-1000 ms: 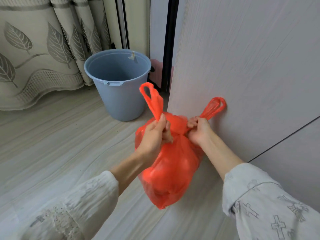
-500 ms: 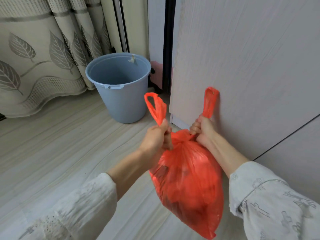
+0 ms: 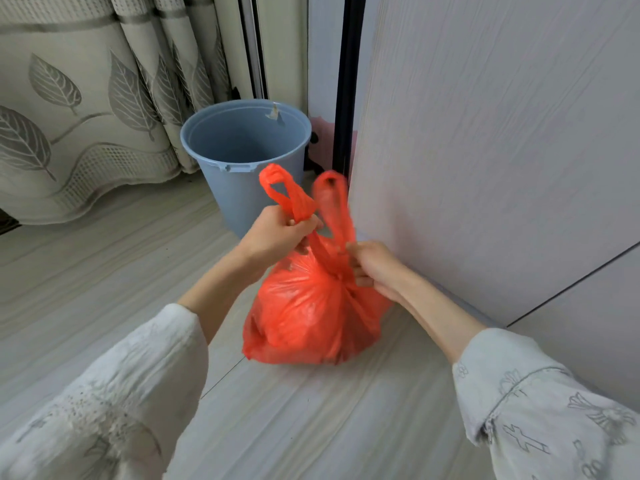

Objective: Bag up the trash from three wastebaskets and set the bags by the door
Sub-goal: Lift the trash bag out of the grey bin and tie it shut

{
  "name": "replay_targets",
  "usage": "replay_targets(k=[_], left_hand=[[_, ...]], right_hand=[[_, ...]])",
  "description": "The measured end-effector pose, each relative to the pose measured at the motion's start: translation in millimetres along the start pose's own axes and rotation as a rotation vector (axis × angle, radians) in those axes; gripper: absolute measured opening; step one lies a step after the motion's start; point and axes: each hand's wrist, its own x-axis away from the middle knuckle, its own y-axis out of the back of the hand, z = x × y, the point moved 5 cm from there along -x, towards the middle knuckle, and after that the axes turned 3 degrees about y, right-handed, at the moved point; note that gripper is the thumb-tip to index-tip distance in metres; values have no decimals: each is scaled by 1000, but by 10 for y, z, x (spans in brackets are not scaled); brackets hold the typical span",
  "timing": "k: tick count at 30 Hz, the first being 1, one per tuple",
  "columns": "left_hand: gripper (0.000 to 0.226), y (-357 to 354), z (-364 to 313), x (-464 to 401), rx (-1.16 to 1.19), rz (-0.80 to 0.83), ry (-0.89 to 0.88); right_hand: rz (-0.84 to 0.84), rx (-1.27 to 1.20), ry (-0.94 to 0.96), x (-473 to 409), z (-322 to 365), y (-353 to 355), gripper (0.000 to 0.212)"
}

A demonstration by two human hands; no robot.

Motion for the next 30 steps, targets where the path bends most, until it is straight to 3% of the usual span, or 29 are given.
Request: replay_targets(k=[3,5,9,11,15,20,25,30], left_hand=[[3,24,-33,15,286,74,35],[3,63,-5,-8,355,56,64],[8,169,192,-45,489,4,175],[10,195,342,-40,518,11,232],[44,181,537,12,192,68,286],[55,-225,570,239,-390,432,297],[20,-267,567,197,-607,366,223],[36,-194,321,191,-552,346,48]], right_hand=[[81,346,170,71,118,-198,48],[173,492,228,143,199,-347,40],[388,550,139,217,134,-521,13],[395,601,84,215,38,-510,22],[308,390,-35,162,-77,-457,36],[224,307,-57,122,-76,-392,32],[151,211,-67,80,-75,-307,28],[84,282,-2,70,-101,-91,33]])
